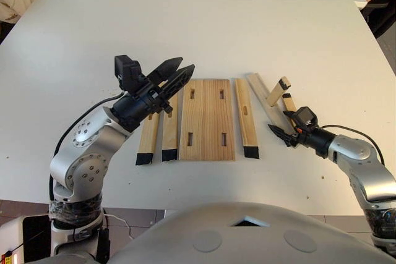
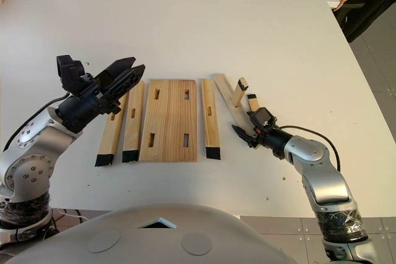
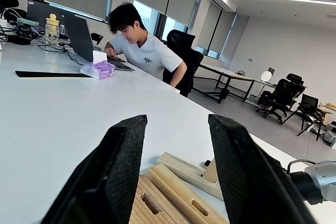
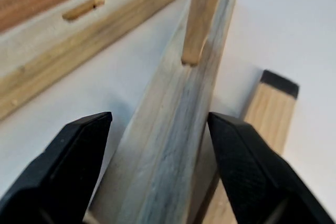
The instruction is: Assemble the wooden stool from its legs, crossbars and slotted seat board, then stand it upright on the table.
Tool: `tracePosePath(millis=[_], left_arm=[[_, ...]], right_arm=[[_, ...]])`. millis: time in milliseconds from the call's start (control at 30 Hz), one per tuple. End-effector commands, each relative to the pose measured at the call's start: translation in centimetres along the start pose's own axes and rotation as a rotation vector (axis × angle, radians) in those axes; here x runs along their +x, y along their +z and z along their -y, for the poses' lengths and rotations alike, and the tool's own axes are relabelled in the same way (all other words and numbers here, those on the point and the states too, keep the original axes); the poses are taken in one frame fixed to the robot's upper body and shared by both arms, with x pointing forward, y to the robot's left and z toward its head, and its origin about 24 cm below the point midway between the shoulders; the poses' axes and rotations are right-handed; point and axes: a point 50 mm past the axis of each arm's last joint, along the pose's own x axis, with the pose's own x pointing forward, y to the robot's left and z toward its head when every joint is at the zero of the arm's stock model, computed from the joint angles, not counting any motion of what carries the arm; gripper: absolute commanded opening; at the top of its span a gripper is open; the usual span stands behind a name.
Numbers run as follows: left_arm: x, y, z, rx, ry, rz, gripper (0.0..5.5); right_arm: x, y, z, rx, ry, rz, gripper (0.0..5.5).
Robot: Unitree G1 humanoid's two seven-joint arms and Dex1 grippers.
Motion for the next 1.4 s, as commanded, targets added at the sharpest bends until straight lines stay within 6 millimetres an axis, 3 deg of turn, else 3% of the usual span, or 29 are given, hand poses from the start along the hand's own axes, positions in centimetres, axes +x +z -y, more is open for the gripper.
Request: tracePosePath(millis=[33,333,500,600,833,933,1067,1267,1400], left_arm=[[0.2,0.1,-0.1,0.012,-0.009,-0.012,2.18],[0.4,0.2,-0.4,0.02,-0.011,-0.013,2.18],[0.4,0.0,-0.4,0.017,-0.004,-0.011,2.18],[0.4,0.0,-0.3,0.015,-0.002,-0.009,2.18],[-0.2,0.4,-1.2,0.023,0.016,-0.025,2.18],[-0.5,0.7,-1.6,0.042,0.013,-0.051,2.18],[-0.4,1.7,-0.1,-0.03,-0.165,-0.022,2.18],[-0.8,1.3,1.4,-0.157,-0.37,-0.035,3.07],[-0.3,1.9,1.7,-0.191,-0.446,-0.016,3.14]], right_arm=[[0.2,-0.3,-0.2,0.011,0.015,-0.001,3.33],[0.7,-0.5,0.3,0.02,-0.042,-0.004,2.08],[1.1,0.3,0.7,0.023,-0.059,0.022,2.06],[1.4,1.6,1.0,0.033,-0.08,0.074,2.06],[0.5,7.3,2.3,0.05,-0.078,0.347,2.06],[-0.8,10.9,2.0,0.094,0.062,0.52,2.06],[-3.5,14.8,0.0,0.15,0.506,0.626,2.06],[-4.4,17.0,0.7,0.137,0.762,0.567,2.06],[-4.3,17.1,0.5,0.11,0.863,0.498,2.06]])
